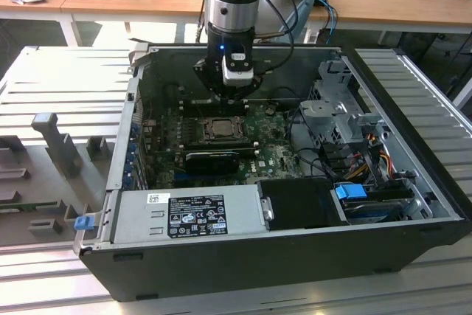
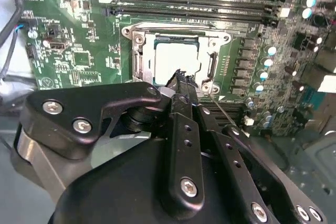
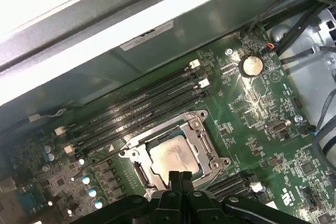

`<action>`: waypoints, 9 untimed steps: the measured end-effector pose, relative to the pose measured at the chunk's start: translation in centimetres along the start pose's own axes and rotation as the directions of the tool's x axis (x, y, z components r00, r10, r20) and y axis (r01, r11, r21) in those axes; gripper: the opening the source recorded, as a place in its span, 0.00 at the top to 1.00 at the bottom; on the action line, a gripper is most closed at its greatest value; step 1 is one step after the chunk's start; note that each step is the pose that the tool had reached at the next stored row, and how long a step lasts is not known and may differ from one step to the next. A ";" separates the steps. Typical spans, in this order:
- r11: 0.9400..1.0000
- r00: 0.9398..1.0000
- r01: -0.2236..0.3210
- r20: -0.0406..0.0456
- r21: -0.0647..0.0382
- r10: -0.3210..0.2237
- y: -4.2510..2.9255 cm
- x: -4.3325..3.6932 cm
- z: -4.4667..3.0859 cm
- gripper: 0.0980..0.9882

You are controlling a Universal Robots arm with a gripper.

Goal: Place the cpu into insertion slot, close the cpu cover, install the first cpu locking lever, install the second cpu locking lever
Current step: 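Install the first cpu locking lever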

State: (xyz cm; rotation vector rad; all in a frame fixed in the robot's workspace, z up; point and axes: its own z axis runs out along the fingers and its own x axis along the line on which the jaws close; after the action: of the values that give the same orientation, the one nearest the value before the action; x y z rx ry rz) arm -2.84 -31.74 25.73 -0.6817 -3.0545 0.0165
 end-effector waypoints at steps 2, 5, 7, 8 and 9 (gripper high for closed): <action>0.997 0.997 0.073 0.001 0.001 -0.073 0.00 0.00 0.00 0.99; 0.993 0.993 0.120 0.001 0.001 -0.120 0.00 0.00 0.00 0.99; 0.986 0.986 0.170 0.002 0.002 -0.170 0.00 0.00 0.00 0.99; 0.983 0.983 0.182 0.002 0.002 -0.182 0.00 0.00 0.00 0.99; 0.981 0.981 0.195 0.002 0.002 -0.195 0.00 0.00 0.00 0.99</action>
State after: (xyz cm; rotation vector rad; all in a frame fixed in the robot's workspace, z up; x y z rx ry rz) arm -2.84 -31.74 25.73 -0.3790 -3.1077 0.0182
